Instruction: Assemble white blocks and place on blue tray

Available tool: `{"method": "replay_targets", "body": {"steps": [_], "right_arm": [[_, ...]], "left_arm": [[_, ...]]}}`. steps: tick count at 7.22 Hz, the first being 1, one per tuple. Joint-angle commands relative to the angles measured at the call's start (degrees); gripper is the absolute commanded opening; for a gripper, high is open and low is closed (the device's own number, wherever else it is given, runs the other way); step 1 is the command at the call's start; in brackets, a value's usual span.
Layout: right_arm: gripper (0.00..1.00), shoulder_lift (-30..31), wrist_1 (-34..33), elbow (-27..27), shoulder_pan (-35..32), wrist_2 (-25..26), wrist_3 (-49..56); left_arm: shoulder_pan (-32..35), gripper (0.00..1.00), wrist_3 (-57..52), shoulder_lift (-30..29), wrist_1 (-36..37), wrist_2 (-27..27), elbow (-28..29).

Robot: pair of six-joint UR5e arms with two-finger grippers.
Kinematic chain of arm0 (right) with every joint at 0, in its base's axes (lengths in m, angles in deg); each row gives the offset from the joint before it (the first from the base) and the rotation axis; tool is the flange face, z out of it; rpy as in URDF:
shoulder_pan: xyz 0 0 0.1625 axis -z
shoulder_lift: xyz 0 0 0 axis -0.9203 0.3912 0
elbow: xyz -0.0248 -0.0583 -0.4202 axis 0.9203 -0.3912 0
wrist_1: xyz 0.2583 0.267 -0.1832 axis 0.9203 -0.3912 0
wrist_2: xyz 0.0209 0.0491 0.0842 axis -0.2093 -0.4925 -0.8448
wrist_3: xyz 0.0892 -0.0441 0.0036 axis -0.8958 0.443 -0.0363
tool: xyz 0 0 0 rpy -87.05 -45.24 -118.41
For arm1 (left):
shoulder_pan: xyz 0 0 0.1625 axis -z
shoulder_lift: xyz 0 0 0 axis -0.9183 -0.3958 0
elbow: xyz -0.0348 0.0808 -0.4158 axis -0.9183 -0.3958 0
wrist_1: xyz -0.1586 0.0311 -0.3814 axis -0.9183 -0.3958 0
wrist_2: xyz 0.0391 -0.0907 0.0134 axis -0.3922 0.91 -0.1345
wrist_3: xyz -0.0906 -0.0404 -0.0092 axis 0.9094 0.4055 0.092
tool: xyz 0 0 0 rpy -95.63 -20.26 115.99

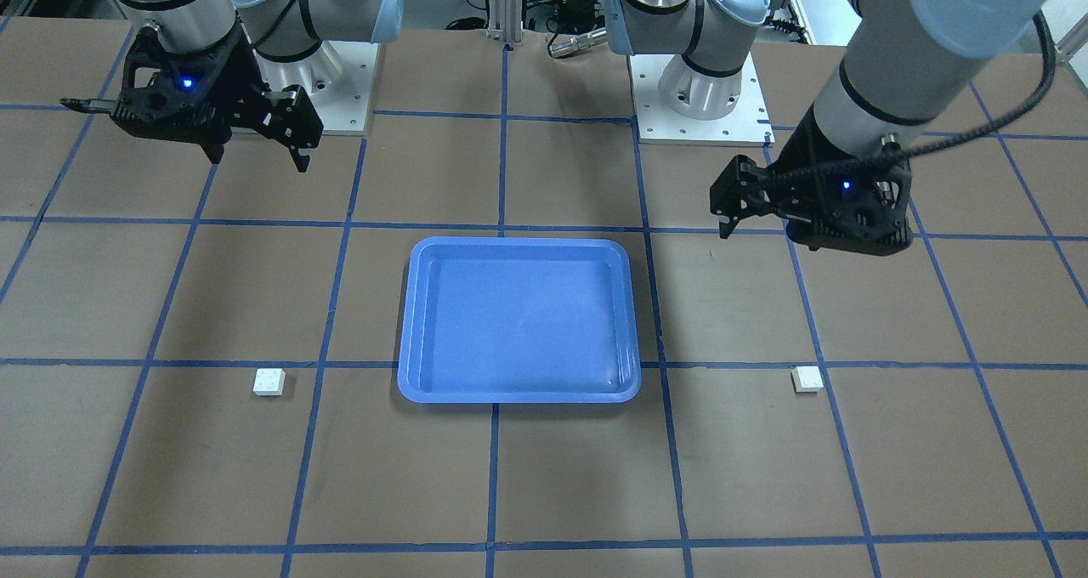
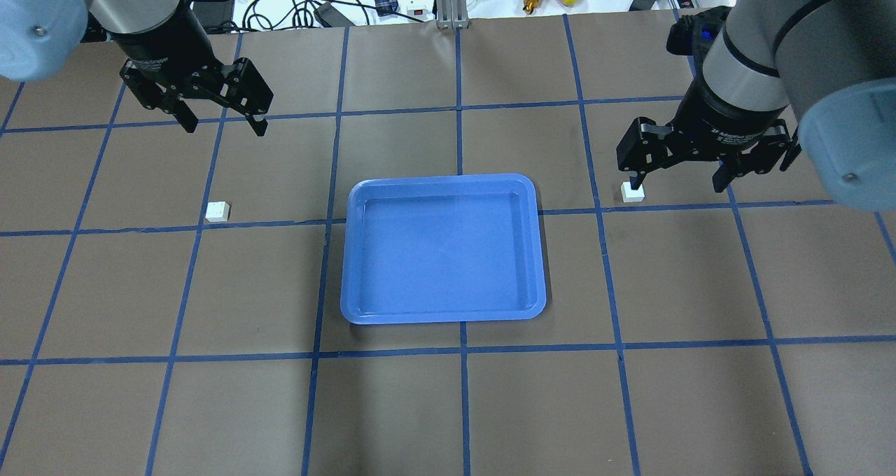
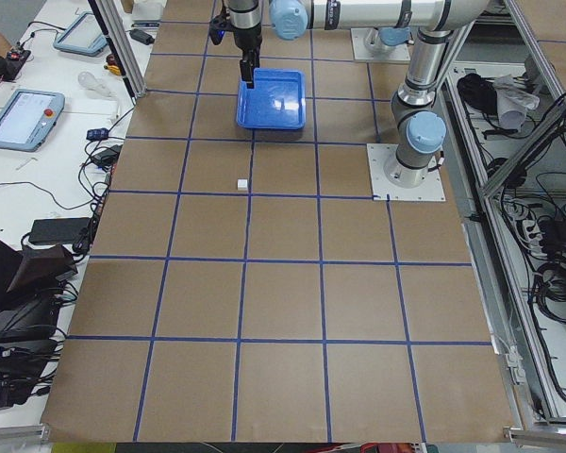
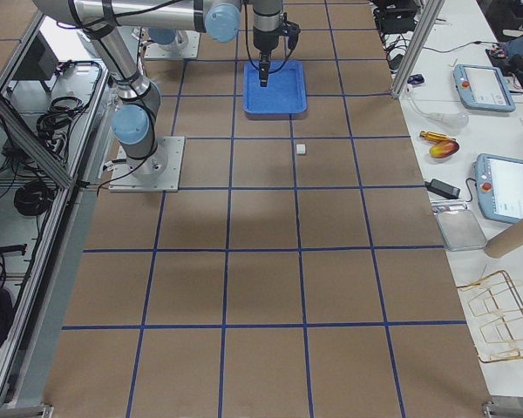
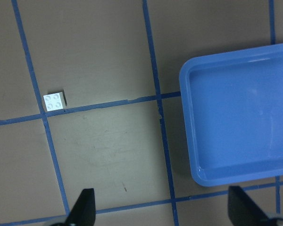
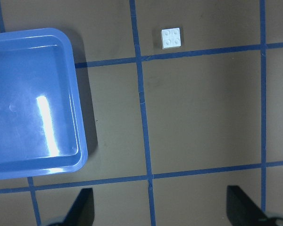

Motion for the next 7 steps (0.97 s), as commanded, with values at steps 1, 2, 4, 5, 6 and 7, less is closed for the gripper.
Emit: {"method": "replay_targets", "body": {"steps": [1,2,4,5,6,7], "right_arm": [[1.0,-1.9,-0.1,0.3,0.8,-0.1,0.5],[1.0,-2.3,-0.1,-0.2,1.1,-0.2,0.9],[1.0,-4.0,-3.3,-0.1,1.2,0.0,1.2],[1.0,-5.8,-4.6,-0.2,2.6,-0.6,5.0],[1.0,-7.6,-7.1,-0.2,5.4,-3.4,13.1],[1.0,-9.5,-11.4,-0.1,8.4,-3.6,18.0]], "left_arm": [[-4.7,1.0,-1.4,-6.6,3.1,0.0,-0.3],[-4.9,1.0,-2.1,-9.5,8.2,-0.1,-2.0],[-5.5,1.0,-4.2,-12.2,18.8,-2.5,-8.0],[-7.8,1.0,-6.9,-12.7,21.4,-3.5,-9.9],[-10.4,1.0,-8.0,-13.0,22.5,-3.2,-12.1],[-11.4,1.0,-10.9,-13.4,26.4,-3.5,-13.4]]}}
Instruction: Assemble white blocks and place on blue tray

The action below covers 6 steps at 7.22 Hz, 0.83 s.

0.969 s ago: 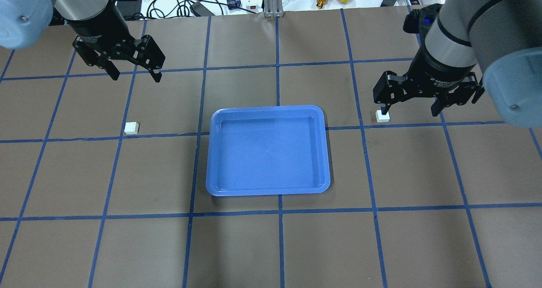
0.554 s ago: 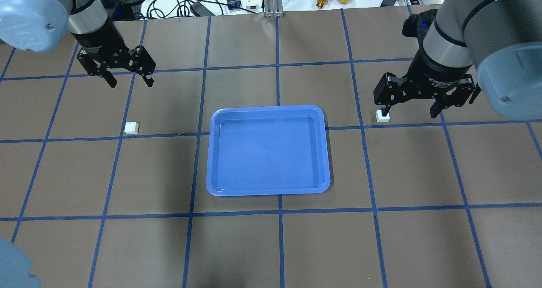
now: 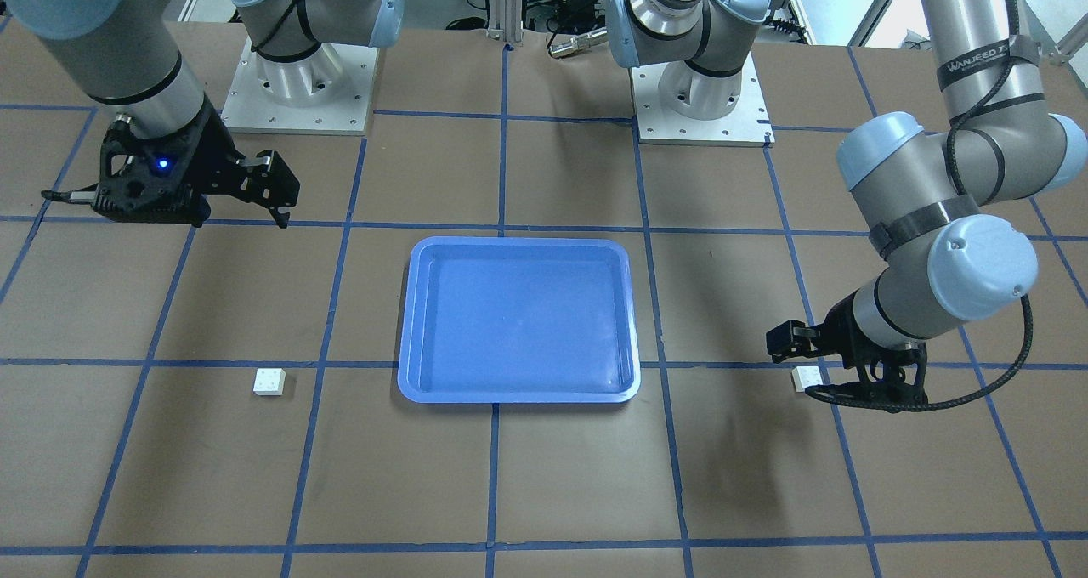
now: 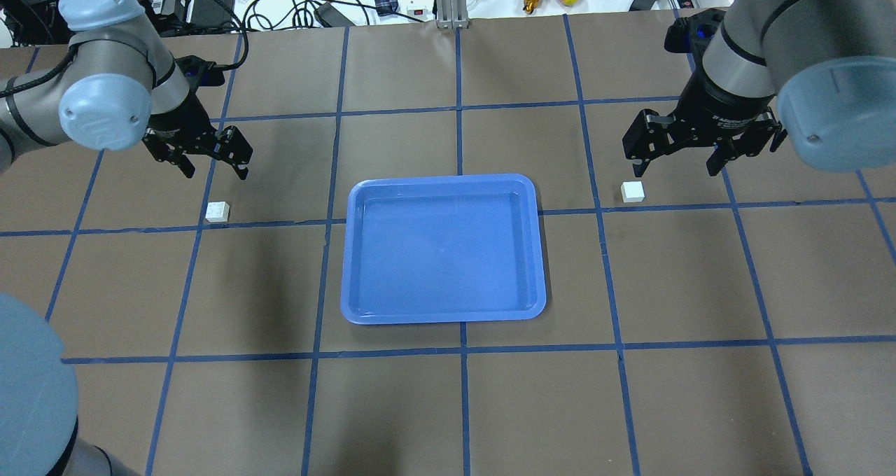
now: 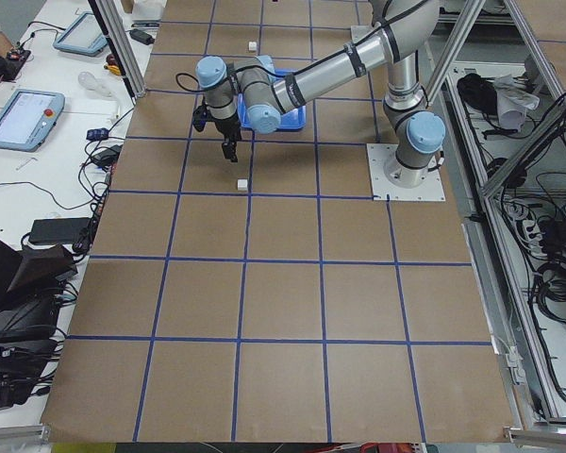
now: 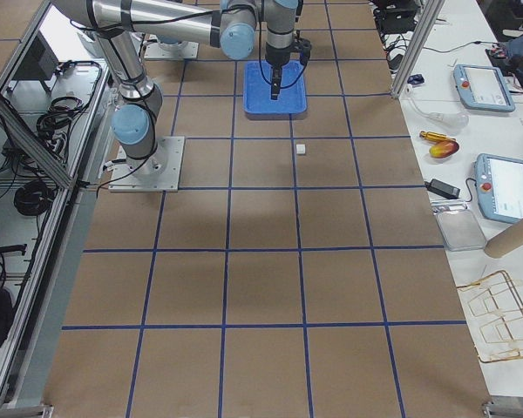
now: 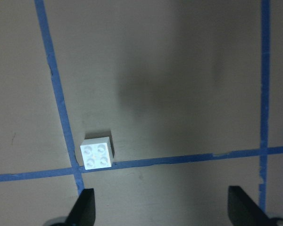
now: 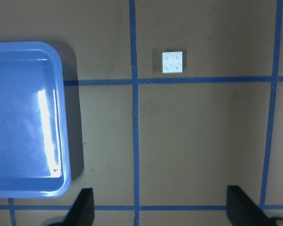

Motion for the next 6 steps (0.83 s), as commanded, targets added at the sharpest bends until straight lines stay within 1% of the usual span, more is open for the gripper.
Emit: {"method": "replay_targets", "body": {"steps": [1,2,3,5,6], "right_arm": [[1.0,-4.5,-5.6,0.1,4.5,-1.5,15.5],[1.0,-6.6,-7.7,0.1,5.2,-4.8,25.4],[1.0,-7.2,-9.2,0.1,6.8,-7.8,33.0],[1.0,-10.5,-9.2,0.1,12.0,-14.4,53.1],[1.0,-11.8,-9.2,0.1,13.9,-14.5,63.9]], "left_arm": [[-2.0,1.0,-3.4,-1.7,5.1,-0.3,-2.3],[-2.0,1.0,-3.1,-2.8,6.2,-0.3,-2.3],[-2.0,1.0,-3.0,-4.4,9.4,-0.5,-2.8],[-2.0,1.0,-1.6,-5.8,10.7,-0.4,-3.3],[-2.0,1.0,-0.2,-5.9,13.1,-0.5,-4.9]]}}
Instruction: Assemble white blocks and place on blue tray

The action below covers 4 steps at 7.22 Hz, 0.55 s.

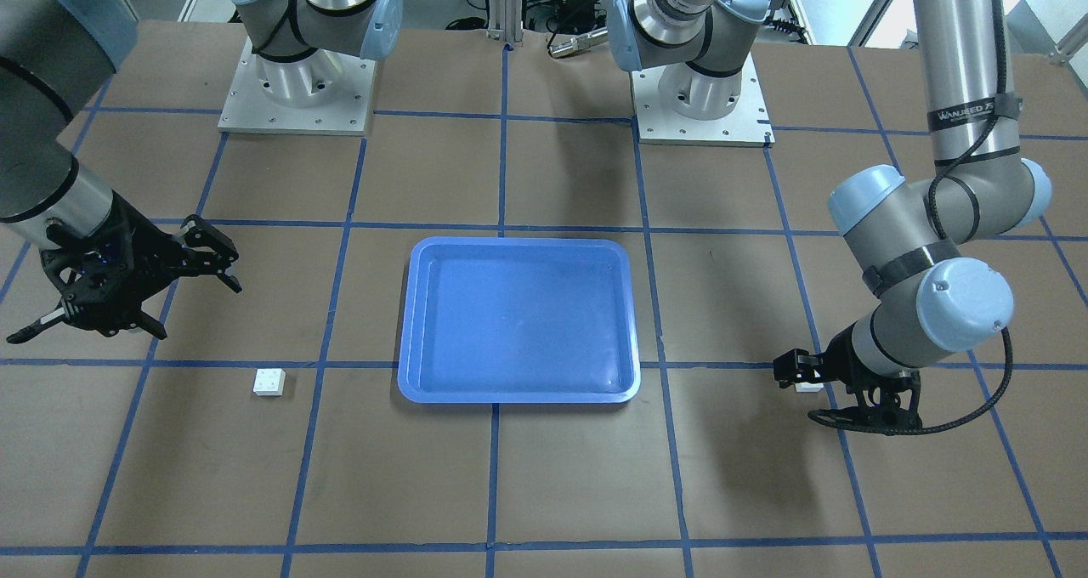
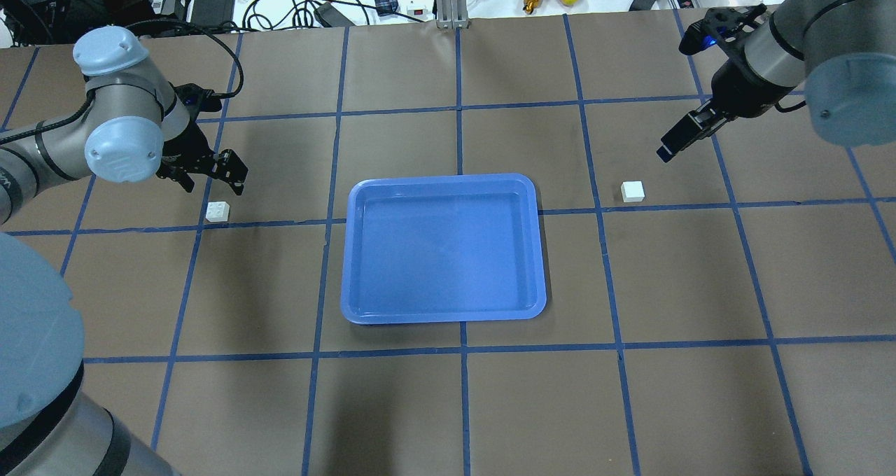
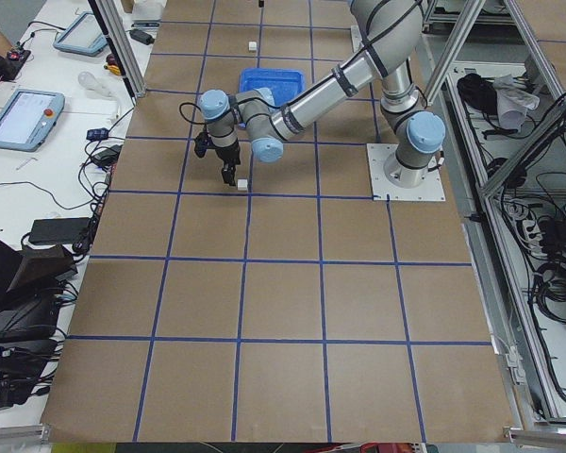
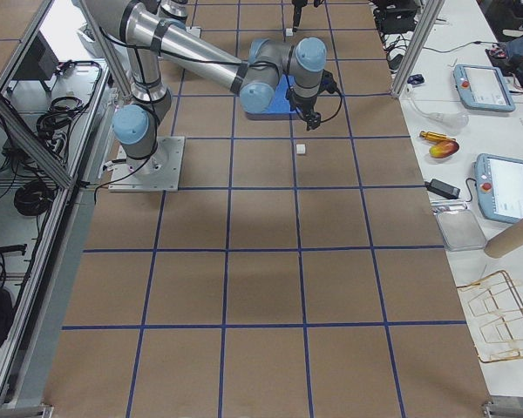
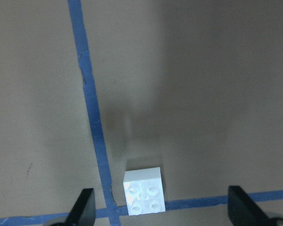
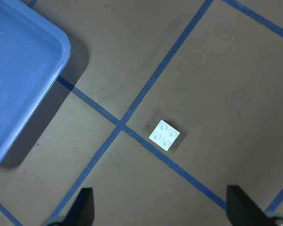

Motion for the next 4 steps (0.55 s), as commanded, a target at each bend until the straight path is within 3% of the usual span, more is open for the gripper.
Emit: {"method": "replay_targets", "body": {"steps": [1,4], "right_arm": [[1.0,-3.5,-0.4,-0.4,3.3,-1.9,22.3],[1.0,-7.0,-0.5,0.1,3.4,-4.1,36.5]], "left_arm": [[-0.1,1.0,1.5,-0.5,5.5,0.0,-3.5],[-3.1,1.0,2.6,-0.4,5.5,0.0,-4.3]]}}
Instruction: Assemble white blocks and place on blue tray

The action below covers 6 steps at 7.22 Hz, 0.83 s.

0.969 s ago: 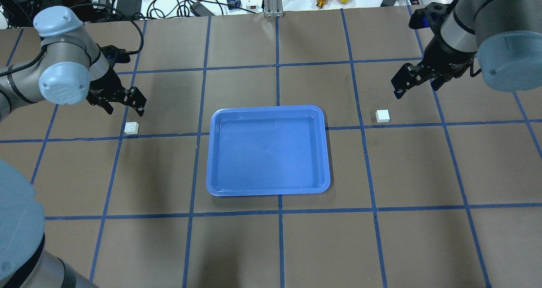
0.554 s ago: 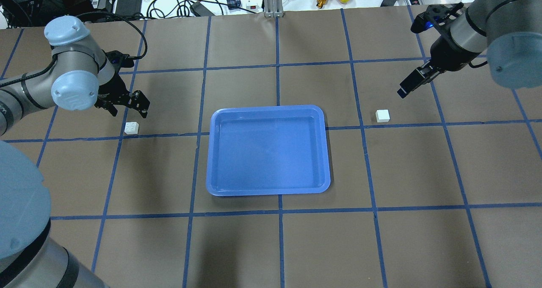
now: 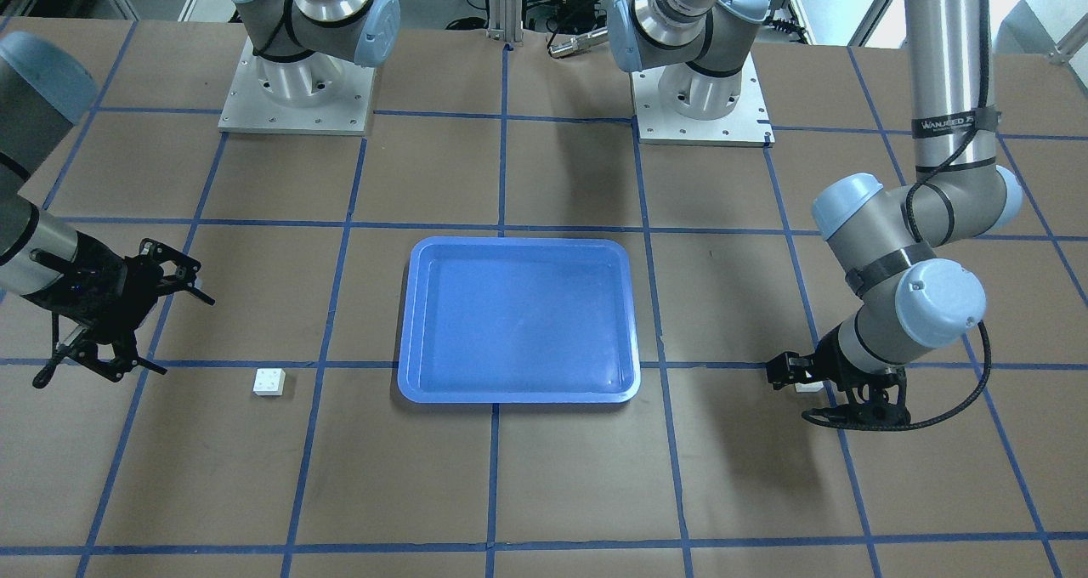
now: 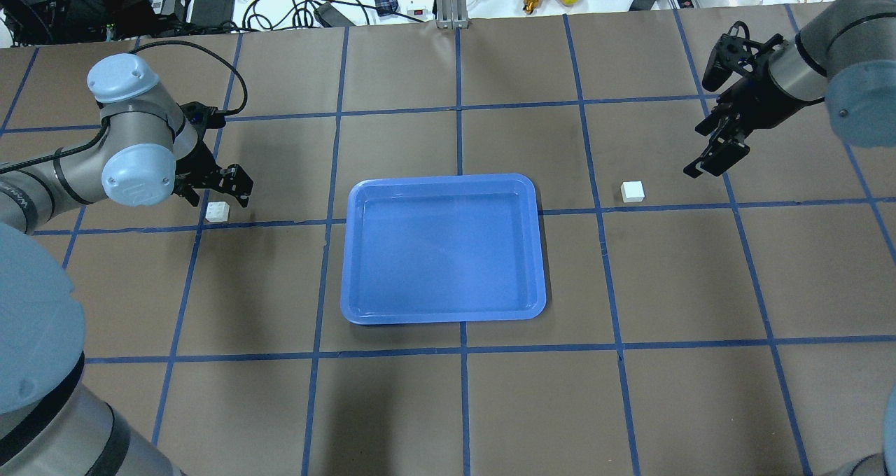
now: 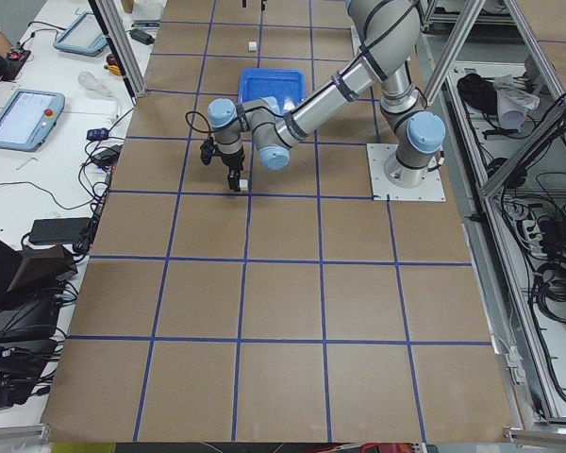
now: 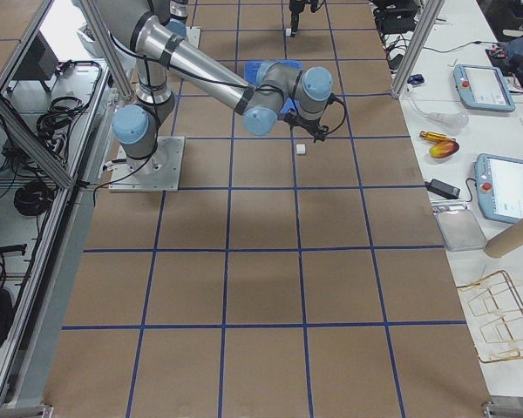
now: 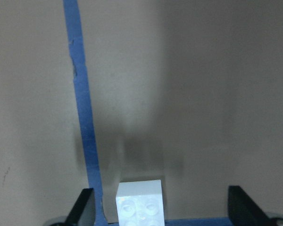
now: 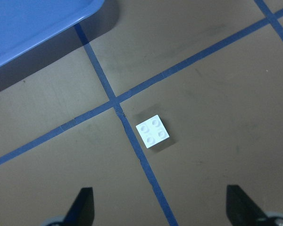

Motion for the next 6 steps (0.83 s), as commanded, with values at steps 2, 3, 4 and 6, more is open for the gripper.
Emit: {"method": "replay_targets", "body": {"steps": [2,3,4,6], "right_arm": [[1.0,-4.0,-0.8,0.2,0.1,-1.3,6.3],[1.0,-5.1,-2.5,-0.1,0.1,-1.1,8.8],[1.0,-7.1,-5.1,0.2,0.1,-1.2,13.2],[1.0,-8.9,-6.0,0.2,0.1,-1.2,17.0]], "left_arm": [[-2.1,0.89,0.8,0.6,0.0,0.5,-2.2],[-1.8,0.86,1.1,0.6,0.0,0.8,-2.4],[-1.4,0.85,1.2,0.4,0.2,0.9,-2.3],[-1.3,0.68,0.6,0.4,0.4,0.9,-2.0]]}}
